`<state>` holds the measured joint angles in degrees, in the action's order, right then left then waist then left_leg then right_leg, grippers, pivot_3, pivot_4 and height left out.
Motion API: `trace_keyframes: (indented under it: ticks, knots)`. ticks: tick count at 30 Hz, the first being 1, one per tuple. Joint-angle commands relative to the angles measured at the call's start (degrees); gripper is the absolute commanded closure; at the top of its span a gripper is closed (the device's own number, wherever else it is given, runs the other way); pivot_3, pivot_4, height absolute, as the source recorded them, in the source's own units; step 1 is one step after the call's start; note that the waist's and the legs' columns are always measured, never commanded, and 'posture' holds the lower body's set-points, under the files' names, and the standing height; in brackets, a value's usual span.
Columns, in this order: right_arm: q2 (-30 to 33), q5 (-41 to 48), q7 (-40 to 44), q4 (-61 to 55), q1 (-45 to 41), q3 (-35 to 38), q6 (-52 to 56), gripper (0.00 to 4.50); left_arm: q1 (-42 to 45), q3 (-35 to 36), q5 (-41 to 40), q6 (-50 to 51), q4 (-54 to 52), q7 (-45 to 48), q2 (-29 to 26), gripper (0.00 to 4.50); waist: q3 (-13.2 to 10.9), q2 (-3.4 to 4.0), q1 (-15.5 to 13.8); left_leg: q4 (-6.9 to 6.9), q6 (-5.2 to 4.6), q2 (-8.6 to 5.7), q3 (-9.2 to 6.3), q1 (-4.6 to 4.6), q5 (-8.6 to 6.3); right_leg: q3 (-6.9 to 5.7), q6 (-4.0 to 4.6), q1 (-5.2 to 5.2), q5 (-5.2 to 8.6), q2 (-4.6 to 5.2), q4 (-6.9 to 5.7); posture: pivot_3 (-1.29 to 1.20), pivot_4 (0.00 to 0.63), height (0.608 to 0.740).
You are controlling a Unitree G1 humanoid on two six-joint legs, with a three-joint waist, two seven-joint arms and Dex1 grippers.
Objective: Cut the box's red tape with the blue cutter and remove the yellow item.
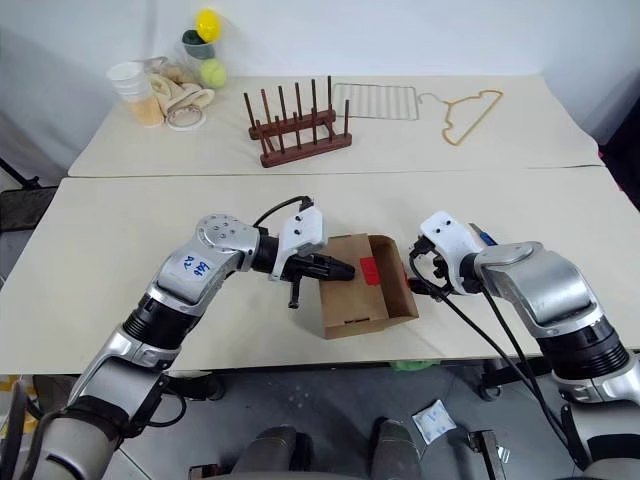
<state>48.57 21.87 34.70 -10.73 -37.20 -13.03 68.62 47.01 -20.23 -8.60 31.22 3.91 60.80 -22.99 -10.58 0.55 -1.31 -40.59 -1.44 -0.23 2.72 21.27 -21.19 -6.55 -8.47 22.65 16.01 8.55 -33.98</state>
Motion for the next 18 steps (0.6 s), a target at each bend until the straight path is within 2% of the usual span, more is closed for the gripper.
trace_keyframes:
  ticks: [1, 6, 10, 18]
  knots:
    - [2.5, -0.5, 2.1, -0.8, -0.5, 3.0, -1.7, 0.23, -0.9, -0.8, 0.5, 0.8, -0.3, 0.1, -0.5, 4.50, 0.0, 0.00, 0.0, 0.00, 0.00, 0.00, 0.00, 0.00, 0.00, 0.00, 0.00, 0.00, 0.00, 0.00, 0.00, 0.00, 0.150, 0.740]
    - [7.6, -0.1, 6.7, 1.5, -3.7, 5.4, -2.6, 0.23, -1.0, -0.6, 0.4, 1.0, -0.5, 0.3, -1.0, 4.50, 0.0, 0.00, -0.1, 0.00, 0.00, -0.01, 0.02, 0.03, 0.00, 0.01, 0.00, 0.01, 0.00, 0.01, 0.06, 0.00, 0.150, 0.740]
    - [5.3, 4.8, 9.0, 1.6, -7.5, 9.0, 2.5, 0.23, -1.0, -0.6, 0.5, 0.9, -0.5, 0.4, -1.3, 4.50, 0.0, 0.00, 0.0, 0.02, 0.00, 0.02, 0.02, 0.00, 0.00, 0.00, 0.00, 0.01, 0.00, -0.01, 0.04, 0.00, 0.150, 0.740]
    - [-1.8, 2.9, 5.1, -1.6, -6.3, 5.1, 2.6, 0.23, -1.0, -0.8, 0.4, 1.4, -0.8, 0.2, -1.0, 4.50, 0.0, 0.00, -0.1, 0.01, 0.00, 0.00, 0.00, 0.02, 0.00, 0.00, 0.00, 0.01, 0.00, 0.00, 0.02, 0.00, 0.150, 0.740]
